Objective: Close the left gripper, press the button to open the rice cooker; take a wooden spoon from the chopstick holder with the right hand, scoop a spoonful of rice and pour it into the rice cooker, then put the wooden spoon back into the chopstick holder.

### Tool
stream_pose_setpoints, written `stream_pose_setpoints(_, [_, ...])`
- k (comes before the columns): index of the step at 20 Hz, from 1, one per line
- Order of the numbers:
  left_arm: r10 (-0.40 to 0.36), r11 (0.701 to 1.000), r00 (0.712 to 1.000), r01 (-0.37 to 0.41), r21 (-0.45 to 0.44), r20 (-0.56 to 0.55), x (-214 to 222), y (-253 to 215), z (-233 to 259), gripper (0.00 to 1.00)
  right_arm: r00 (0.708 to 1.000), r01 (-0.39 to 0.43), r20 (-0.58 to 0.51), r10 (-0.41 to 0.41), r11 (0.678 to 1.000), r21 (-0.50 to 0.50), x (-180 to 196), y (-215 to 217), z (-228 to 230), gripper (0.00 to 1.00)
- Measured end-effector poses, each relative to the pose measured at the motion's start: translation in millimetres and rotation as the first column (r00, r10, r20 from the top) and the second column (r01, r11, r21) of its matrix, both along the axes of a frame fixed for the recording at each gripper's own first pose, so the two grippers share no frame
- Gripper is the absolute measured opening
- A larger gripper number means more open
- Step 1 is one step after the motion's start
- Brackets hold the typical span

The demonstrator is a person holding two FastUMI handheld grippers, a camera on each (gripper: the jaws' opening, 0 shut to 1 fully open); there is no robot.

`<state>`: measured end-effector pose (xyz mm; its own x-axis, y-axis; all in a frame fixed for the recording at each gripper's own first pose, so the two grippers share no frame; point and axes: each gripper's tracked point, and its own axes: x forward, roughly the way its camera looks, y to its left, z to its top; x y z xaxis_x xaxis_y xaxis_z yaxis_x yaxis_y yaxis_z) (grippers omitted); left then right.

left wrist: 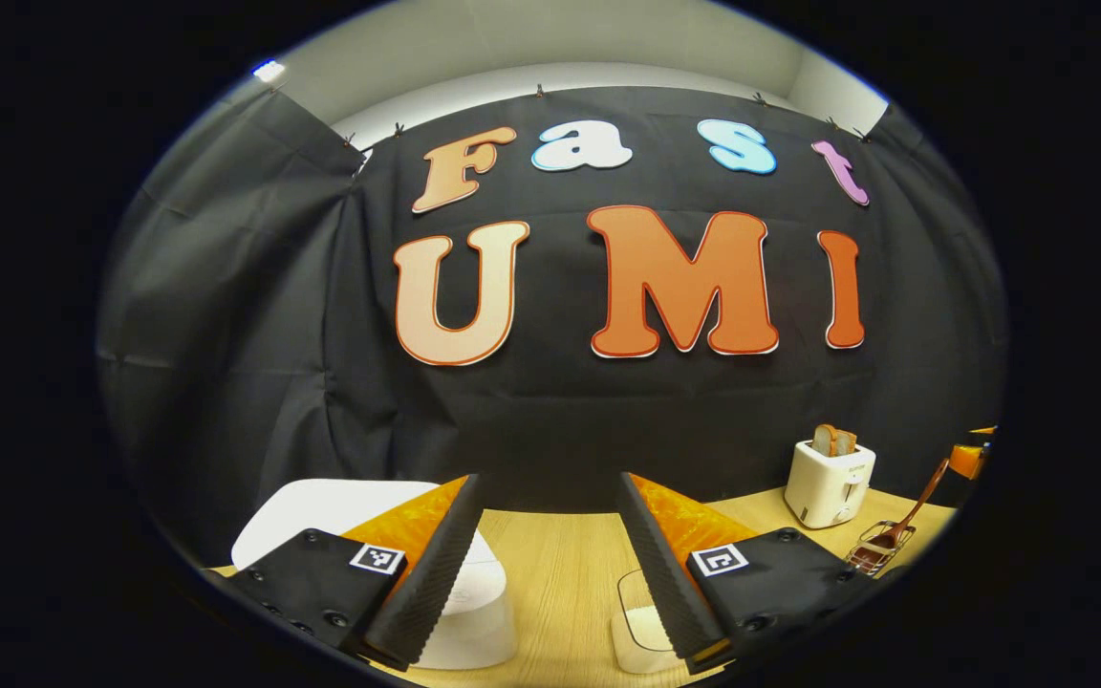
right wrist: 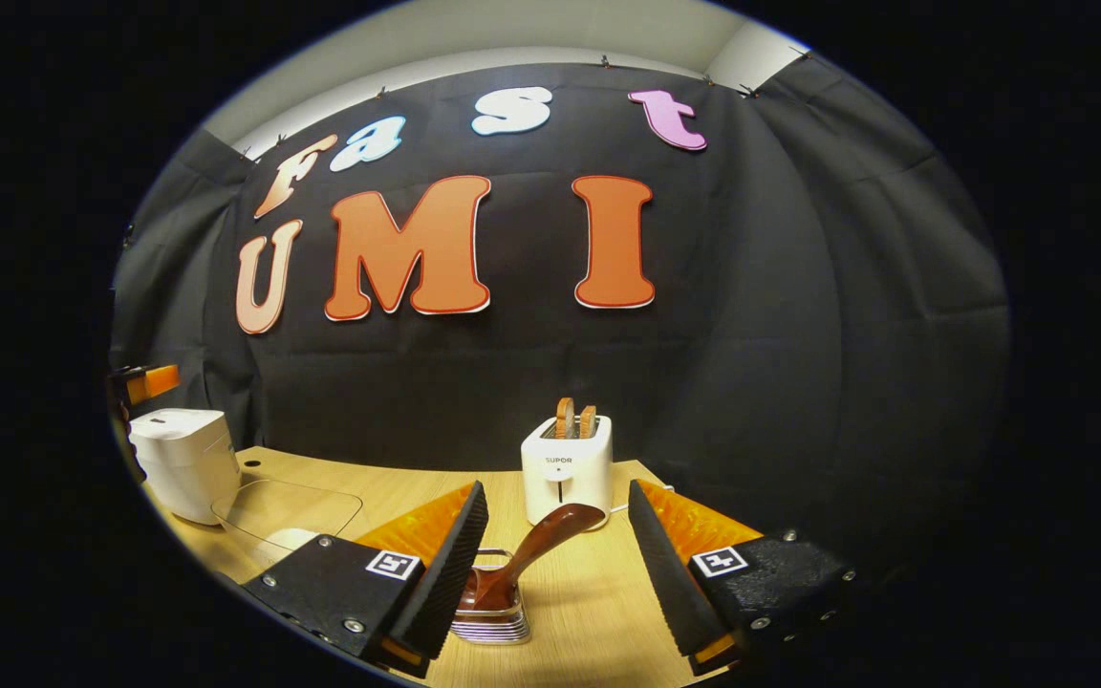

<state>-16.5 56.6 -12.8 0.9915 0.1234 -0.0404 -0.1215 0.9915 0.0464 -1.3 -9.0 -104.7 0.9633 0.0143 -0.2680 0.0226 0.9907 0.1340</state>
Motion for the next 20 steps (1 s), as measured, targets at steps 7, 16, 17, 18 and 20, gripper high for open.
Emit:
stream_pose_setpoints(7, [0.089, 0.995, 0.996, -0.089, 0.033, 0.024, -1.8, 46.3, 15.5, 0.54, 0.999, 0.016, 0.038, -0.016, 1.000, 0.003, 0.3, -7.8, 11.7, 0.88])
stream_pose_setpoints(16, [0.227, 0.972, 0.964, -0.233, -0.031, -0.136, 5.4, 131.5, -8.2, 0.04, 0.999, 0.030, 0.024, -0.030, 1.000, 0.004, 1.9, -15.5, 3.6, 0.88])
stream_pose_setpoints(17, [0.233, 0.969, 0.958, -0.244, -0.047, -0.168, 6.5, 139.1, -14.1, 0.04, 0.999, 0.027, 0.024, -0.028, 1.000, 0.003, 1.8, -15.1, 3.4, 0.88])
stream_pose_setpoints(18, [0.236, 0.966, 0.950, -0.252, -0.058, -0.203, 7.1, 145.5, -20.6, 0.04, 0.999, 0.029, 0.023, -0.029, 1.000, 0.001, 1.2, -14.7, 2.1, 0.88])
stream_pose_setpoints(20, [0.254, 0.959, 0.933, -0.277, -0.059, -0.253, 7.4, 158.5, -31.3, 0.04, 0.999, 0.027, 0.022, -0.027, 1.000, 0.001, 0.9, -13.9, -0.3, 0.88])
